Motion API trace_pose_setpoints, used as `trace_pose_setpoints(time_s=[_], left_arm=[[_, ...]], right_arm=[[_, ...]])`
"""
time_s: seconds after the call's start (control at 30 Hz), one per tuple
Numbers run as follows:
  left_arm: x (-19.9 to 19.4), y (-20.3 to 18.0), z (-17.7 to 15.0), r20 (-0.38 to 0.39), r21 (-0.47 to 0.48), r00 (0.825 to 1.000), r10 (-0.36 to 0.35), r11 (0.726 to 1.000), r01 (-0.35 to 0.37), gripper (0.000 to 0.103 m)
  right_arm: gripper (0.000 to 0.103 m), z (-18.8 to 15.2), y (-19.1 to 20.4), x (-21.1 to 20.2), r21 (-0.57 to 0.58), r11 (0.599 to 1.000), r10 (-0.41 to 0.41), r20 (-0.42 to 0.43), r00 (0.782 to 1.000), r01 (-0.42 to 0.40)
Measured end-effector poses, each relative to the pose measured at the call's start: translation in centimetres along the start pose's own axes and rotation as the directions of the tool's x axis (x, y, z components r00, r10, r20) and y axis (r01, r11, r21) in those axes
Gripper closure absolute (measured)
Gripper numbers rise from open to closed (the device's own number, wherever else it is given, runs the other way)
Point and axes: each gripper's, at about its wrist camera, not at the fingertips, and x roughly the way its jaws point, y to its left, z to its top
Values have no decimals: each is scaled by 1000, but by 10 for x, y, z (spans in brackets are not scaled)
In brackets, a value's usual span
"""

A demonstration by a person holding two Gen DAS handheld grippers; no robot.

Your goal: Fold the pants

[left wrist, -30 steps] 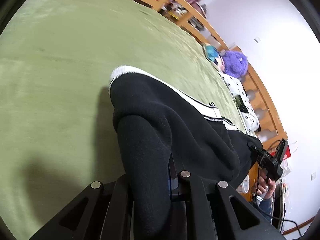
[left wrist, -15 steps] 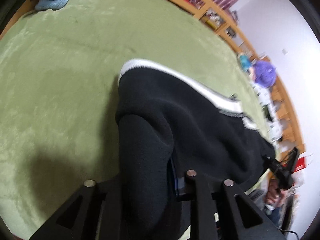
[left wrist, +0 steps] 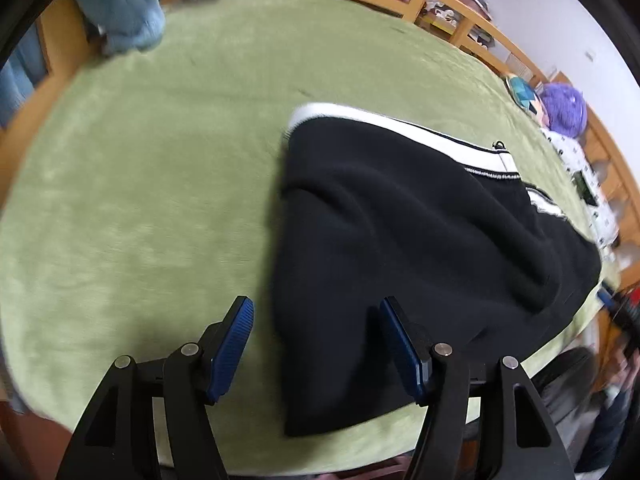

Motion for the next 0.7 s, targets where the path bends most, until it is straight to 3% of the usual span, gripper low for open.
trace_pose_setpoints(time_s=[0.17,0.23,0.3,0.4,0.63,0.67,0.7], left_arm=[[-1,1,-13,-4,-69,999,-50,996,49,38],[4,-6,-18,2,-83,998,-66,994,65,37],[4,-11,-24,30,-94,999,-30,995,32,34],[3,-12,-27,47,-102,999,-11,995,16,34],[6,-6,-28,29,-161,999,-23,987,27,34],[6,-7,-28,28,-164,1000,-12,986,16,34],[7,-8,-29,26,-164,1000,-2,987,6,34]], right_arm=[[39,12,-25,18,174,980,96,-17,995,-92],[29,12,-31,27,231,965,125,-5,992,-121],[20,13,-33,39,238,967,101,-24,995,-93],[17,13,-44,55,277,956,116,-72,991,-91],[14,23,-35,67,157,986,72,-93,993,-57],[16,25,-32,68,138,989,57,-91,994,-44],[25,27,-28,70,100,995,30,-87,996,-22]])
